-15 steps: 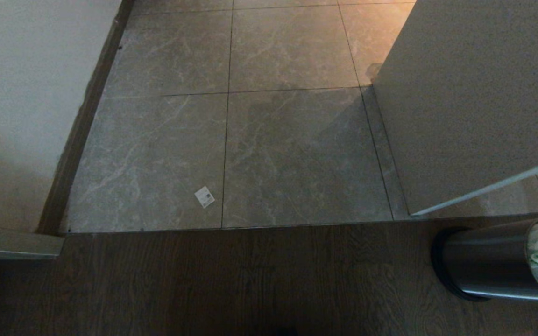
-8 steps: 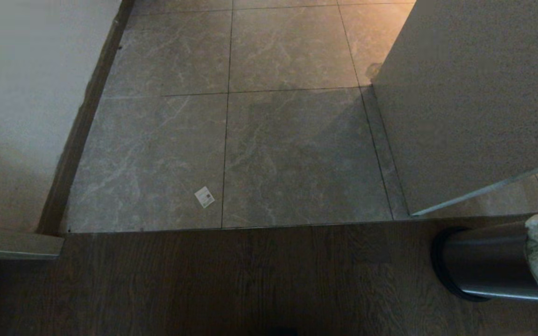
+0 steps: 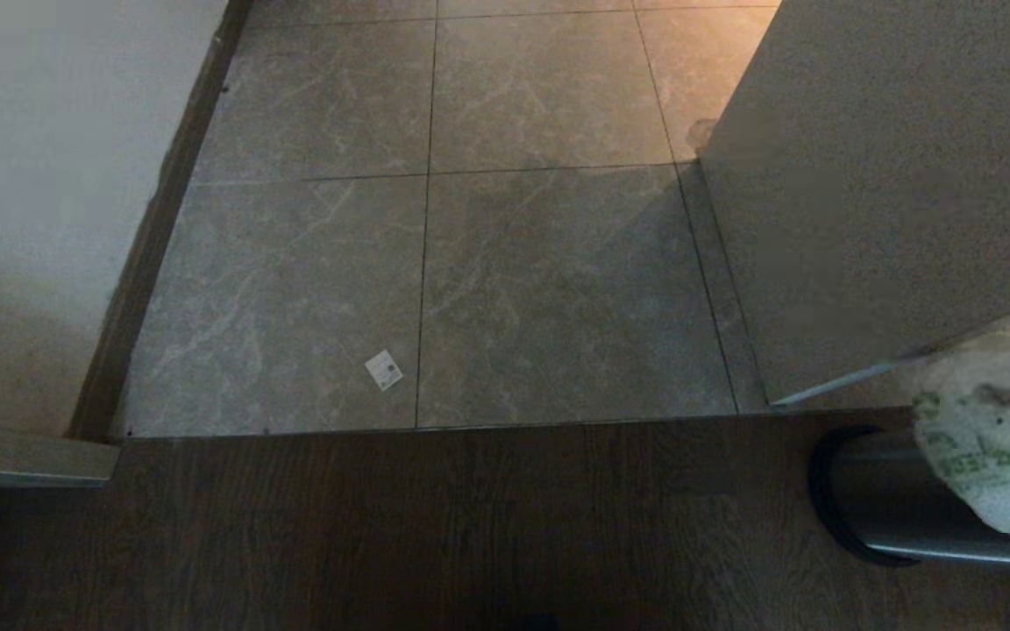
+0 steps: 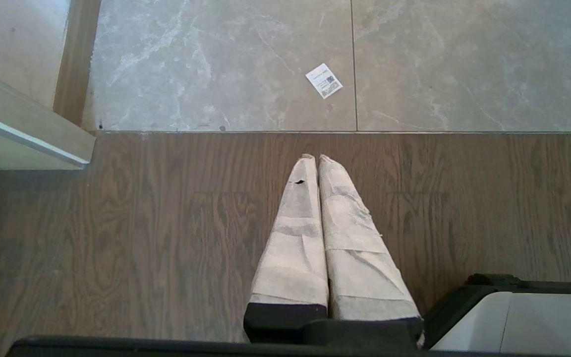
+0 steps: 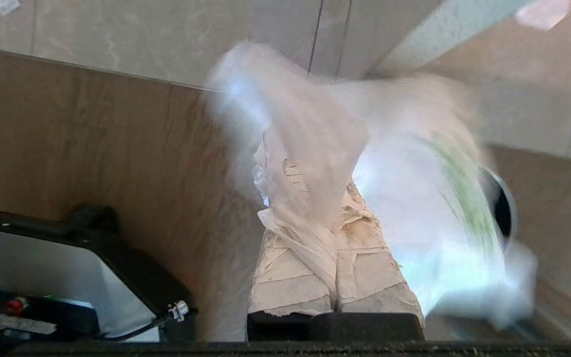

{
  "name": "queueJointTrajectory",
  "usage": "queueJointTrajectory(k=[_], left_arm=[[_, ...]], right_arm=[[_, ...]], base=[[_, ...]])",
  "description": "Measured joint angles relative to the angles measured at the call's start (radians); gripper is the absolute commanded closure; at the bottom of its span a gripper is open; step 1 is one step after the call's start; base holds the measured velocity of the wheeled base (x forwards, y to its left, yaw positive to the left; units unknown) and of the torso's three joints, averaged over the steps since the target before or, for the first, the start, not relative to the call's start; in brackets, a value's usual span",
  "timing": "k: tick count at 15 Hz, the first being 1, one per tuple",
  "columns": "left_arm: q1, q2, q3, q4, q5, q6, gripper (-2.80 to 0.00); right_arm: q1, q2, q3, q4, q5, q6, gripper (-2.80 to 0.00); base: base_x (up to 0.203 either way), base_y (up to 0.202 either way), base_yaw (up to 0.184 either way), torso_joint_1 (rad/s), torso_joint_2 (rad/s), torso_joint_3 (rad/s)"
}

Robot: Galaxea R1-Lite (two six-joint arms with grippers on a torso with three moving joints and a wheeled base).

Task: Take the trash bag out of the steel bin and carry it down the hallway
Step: Pick up the trash bag, then put the trash bag at the door

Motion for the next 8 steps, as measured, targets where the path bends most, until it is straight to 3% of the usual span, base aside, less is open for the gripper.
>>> queueJointTrajectory(k=[4, 8], left_arm=[[0.0, 0.0, 0.0, 0.0, 0.0, 0.0, 0.0], [0.0, 0.0, 0.0, 0.0, 0.0, 0.0, 0.0]], right_arm=[[0.006, -0.094, 0.006, 0.004, -0.002, 0.08, 0.0], [0.048, -0.191, 0.132, -0.005, -0.062, 0.179, 0.0]], base=[[0.0, 0.0, 0.0, 0.0, 0.0, 0.0], [0.0, 0.0, 0.0, 0.0, 0.0, 0.0]])
